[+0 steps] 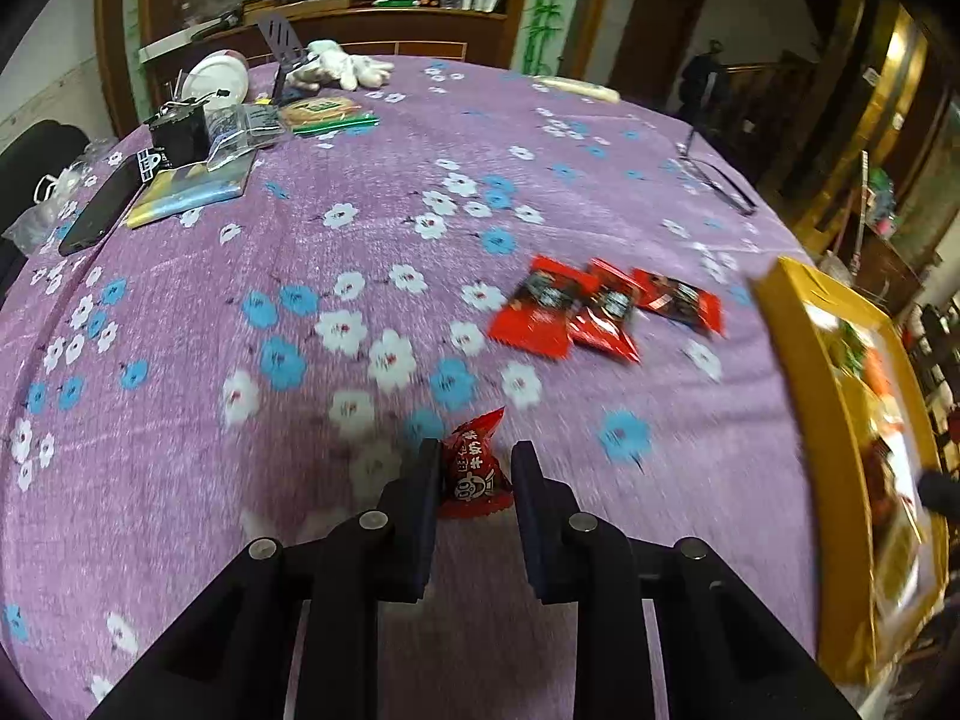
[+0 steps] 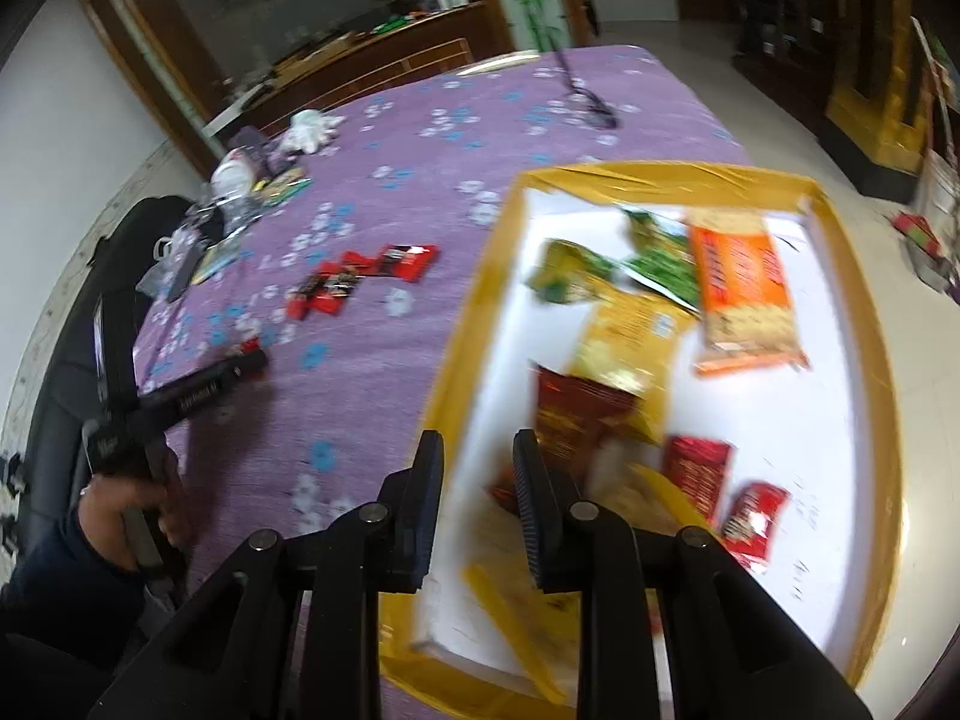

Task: Organize snacks
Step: 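Move both open grippers back over the red candies on the cloth, then grasp a red candy with the left gripper while the right grasps another red candy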

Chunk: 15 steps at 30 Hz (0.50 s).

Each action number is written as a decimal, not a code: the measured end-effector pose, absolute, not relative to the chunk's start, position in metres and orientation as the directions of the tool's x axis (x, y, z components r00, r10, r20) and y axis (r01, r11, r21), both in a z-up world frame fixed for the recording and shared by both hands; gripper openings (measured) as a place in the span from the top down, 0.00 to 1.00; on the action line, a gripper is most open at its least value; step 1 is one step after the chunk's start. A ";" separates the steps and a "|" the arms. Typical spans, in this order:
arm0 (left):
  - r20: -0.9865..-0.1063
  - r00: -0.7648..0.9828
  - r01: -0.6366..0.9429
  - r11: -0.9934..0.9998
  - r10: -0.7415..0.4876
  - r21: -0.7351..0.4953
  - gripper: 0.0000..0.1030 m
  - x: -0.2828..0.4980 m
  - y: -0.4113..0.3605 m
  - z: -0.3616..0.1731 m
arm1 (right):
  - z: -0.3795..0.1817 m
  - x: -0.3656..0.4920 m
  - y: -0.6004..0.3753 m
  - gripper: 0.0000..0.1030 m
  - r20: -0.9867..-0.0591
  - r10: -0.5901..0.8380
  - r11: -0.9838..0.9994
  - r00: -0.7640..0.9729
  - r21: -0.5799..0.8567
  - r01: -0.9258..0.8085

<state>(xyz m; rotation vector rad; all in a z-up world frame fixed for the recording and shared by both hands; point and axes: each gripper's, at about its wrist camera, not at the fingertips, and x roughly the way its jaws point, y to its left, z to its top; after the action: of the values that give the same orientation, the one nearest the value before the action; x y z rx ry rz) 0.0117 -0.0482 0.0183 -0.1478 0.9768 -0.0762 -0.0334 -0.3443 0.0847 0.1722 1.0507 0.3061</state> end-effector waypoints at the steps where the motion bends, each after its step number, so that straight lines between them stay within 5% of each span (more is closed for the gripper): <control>1: -0.814 0.564 0.005 0.987 -0.136 -0.162 0.77 0.005 -0.047 0.022 | 0.087 -0.029 -0.337 0.78 -0.823 0.346 0.938 0.450 0.295 -0.182; 15: -0.786 0.607 -0.007 0.988 -0.116 -0.151 0.82 -0.054 0.005 0.043 | 0.082 0.073 -0.204 0.63 -0.796 0.533 0.846 0.287 0.499 -0.186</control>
<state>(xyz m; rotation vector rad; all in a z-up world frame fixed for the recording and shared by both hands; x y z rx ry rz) -0.0544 0.0052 0.0434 -0.1445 0.9168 -0.0630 0.0732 -0.2041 0.0820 0.3383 1.1891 0.4926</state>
